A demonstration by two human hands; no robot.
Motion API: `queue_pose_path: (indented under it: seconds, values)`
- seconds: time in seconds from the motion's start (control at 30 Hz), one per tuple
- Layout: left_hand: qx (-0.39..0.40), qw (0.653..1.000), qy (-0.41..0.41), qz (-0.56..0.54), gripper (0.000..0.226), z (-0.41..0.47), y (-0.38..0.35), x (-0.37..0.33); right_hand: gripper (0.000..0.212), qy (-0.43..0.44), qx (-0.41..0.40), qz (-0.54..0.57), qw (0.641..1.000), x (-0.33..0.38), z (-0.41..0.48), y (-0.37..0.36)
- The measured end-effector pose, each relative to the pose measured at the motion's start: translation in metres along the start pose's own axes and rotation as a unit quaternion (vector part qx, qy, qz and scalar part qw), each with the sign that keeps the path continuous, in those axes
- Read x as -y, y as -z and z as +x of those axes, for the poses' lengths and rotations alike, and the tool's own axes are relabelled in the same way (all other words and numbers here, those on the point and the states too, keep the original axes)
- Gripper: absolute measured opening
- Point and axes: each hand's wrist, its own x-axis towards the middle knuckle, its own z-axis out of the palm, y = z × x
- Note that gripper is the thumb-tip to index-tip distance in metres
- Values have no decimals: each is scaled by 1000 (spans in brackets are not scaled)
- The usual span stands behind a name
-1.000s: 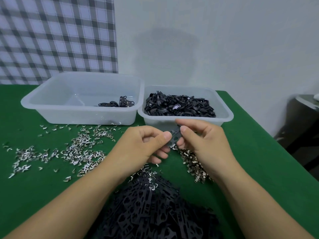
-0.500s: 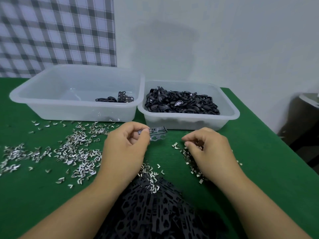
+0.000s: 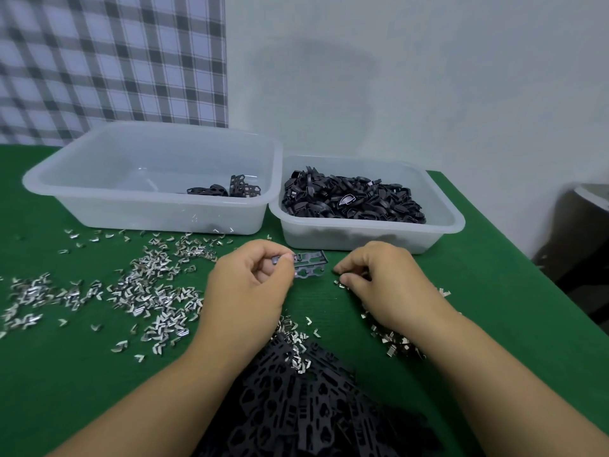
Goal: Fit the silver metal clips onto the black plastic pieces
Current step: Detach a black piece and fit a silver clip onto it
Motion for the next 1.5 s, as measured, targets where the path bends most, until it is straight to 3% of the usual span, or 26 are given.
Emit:
queue_pose_path:
  seconds: [0.47,0.6,0.67,0.77,0.87,0.97,1.07,1.13,1.3,1.4,1.5]
  values:
    - [-7,1000,0,11,13,1,-1,2,13,80,18,-45,996,8,-1,0]
    - [3,999,-11,34,12,-1,0,2,14,11,-62,144,988,5,-13,4]
    - [19,998,-29,61,15,-2,0,2,11,-30,-81,286,954,5,-20,3]
    - [49,989,-74,120,15,-6,0,-4,10,-55,-45,459,885,8,-25,1]
    - [79,976,-125,161,12,-9,1,-8,13,-47,-13,531,846,10,-28,-3]
    - [113,969,-154,159,7,-9,0,-9,15,-31,5,555,832,10,-29,-4]
    - [134,966,-159,155,12,-9,-1,-8,16,-20,11,545,838,11,-30,-5]
    - [131,969,-153,145,12,-9,-1,-8,16,-1,-12,502,865,12,-32,-5]
    - [124,980,-106,115,16,-10,-1,-8,17,123,-135,252,950,11,-35,-6]
    - [128,983,-84,98,16,-10,-1,-10,12,180,-176,158,955,6,-35,-5]
    - [123,988,-59,68,13,-9,-1,-11,12,172,-209,148,951,3,-34,-4]
